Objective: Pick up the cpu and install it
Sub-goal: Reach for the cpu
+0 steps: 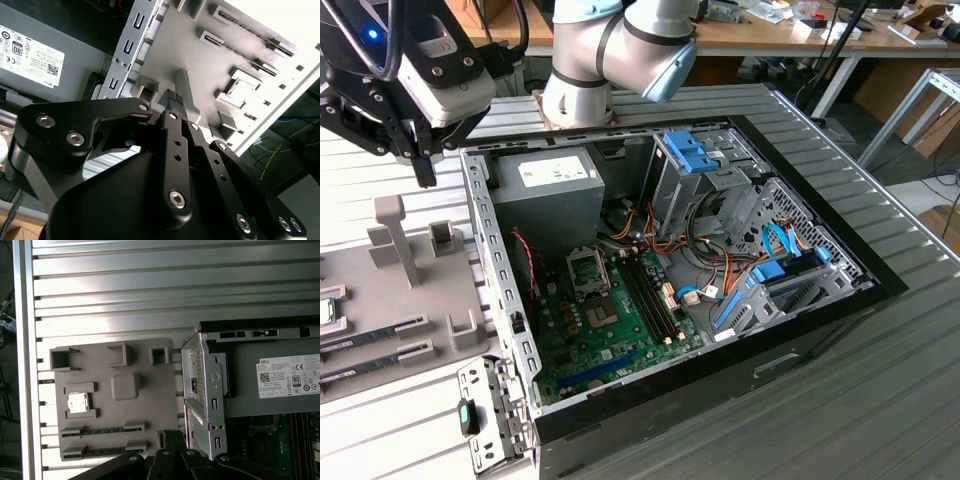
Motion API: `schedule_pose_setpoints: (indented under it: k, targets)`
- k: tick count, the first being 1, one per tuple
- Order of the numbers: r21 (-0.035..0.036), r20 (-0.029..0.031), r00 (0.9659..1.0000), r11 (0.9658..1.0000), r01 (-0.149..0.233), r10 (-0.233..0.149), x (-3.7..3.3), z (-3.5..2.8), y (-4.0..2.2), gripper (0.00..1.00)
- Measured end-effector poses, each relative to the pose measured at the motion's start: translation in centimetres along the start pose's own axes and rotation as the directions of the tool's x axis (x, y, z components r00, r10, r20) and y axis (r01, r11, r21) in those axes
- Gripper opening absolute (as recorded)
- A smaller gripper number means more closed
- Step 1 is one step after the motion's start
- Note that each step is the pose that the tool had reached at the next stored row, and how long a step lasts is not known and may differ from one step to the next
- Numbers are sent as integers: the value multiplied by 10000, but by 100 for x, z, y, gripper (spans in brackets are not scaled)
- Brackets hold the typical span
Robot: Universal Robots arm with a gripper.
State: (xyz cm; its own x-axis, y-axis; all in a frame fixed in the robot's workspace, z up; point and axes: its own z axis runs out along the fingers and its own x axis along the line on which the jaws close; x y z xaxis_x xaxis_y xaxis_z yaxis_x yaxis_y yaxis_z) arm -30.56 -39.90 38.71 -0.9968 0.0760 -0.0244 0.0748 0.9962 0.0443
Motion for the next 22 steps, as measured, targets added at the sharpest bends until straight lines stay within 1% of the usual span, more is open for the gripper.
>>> schedule_pose_setpoints:
  k: [22]
  targets:
    - [-1, 1, 10000, 10000, 0, 0, 9, 41, -2, 11]
